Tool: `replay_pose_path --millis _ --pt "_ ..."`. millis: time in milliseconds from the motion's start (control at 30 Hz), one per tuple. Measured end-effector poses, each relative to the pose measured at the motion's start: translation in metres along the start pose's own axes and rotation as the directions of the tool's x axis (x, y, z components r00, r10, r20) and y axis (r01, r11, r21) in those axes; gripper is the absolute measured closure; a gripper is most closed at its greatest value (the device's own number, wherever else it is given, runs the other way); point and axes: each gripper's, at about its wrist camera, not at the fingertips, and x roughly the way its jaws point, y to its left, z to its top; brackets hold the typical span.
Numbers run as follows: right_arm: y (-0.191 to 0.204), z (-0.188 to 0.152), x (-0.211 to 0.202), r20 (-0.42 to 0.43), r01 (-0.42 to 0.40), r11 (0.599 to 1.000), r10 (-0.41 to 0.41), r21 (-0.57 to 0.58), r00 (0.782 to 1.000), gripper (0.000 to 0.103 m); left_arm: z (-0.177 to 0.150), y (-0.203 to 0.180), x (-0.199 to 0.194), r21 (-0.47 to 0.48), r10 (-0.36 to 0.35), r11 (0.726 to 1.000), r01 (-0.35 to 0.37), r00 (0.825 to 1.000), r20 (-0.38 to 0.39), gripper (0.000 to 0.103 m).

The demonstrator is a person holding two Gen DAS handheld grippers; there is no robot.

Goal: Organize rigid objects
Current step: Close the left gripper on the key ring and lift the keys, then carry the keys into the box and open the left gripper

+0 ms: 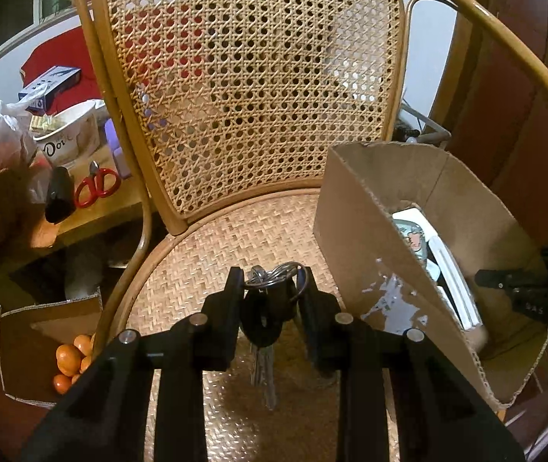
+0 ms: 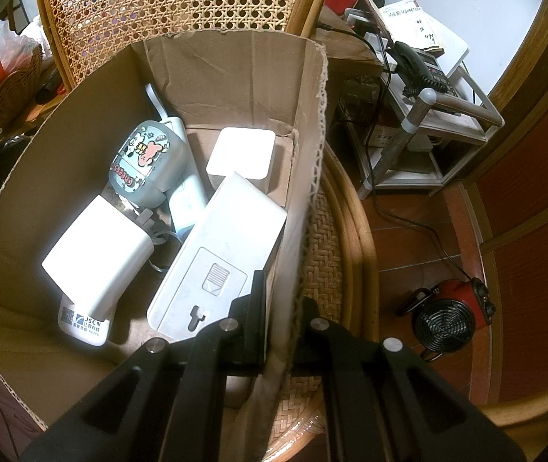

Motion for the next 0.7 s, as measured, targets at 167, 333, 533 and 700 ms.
replay_pose_path --millis 167,333,533,700 --pt "0.000 0.000 0.000 0.000 0.000 1.000 0.000 0.000 1.000 0.095 0.000 -0.001 -0.003 0.004 -0.002 1.000 0.002 1.000 0.001 0.077" --pt "0.001 0.000 0.000 0.000 0.000 1.000 0.000 -0.001 1.000 0.095 0.002 0.001 -0.011 -0.010 -0.003 1.000 0.003 1.000 0.024 0.077" --pt "0.001 0.000 0.000 0.000 0.001 1.000 -0.001 -0.001 1.000 0.095 0.006 -0.004 -0.033 0.032 0.069 0.997 -0.072 0.995 0.075 0.077" --pt "0.001 0.000 0.000 0.000 0.001 1.000 -0.001 -0.002 1.000 0.095 0.011 -0.007 -0.055 0.001 0.066 0.998 -0.066 0.991 0.119 0.077"
